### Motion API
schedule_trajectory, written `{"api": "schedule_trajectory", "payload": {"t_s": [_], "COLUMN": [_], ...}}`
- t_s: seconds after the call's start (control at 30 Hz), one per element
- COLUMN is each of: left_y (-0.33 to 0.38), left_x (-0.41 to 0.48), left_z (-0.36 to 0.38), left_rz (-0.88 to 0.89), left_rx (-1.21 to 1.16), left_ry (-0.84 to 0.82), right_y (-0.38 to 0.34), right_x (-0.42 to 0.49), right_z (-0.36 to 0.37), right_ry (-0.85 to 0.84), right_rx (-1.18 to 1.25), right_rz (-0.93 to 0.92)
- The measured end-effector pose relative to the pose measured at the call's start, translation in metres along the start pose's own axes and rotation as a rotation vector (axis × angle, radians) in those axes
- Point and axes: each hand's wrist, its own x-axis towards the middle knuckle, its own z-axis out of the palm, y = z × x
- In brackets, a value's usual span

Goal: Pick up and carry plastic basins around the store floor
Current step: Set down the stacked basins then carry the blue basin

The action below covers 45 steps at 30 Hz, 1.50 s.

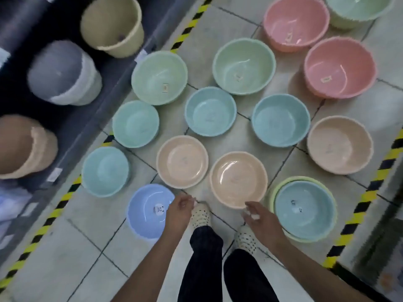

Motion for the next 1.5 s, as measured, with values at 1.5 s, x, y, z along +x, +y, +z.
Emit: {"api": "schedule_trajectory", "payload": {"t_s": [1.5], "left_y": [-0.409], "left_x": [0.281], "left_z": [-0.261], "left_rz": [-0.417], "left_rx": [-0.341], "left_ry": [0.245], "right_y": [-0.038], "right_x": [0.219], "right_z": [0.438], "right_ry": [-0.149], "right_rx": [-0.643], "right_rz": [0.101]}}
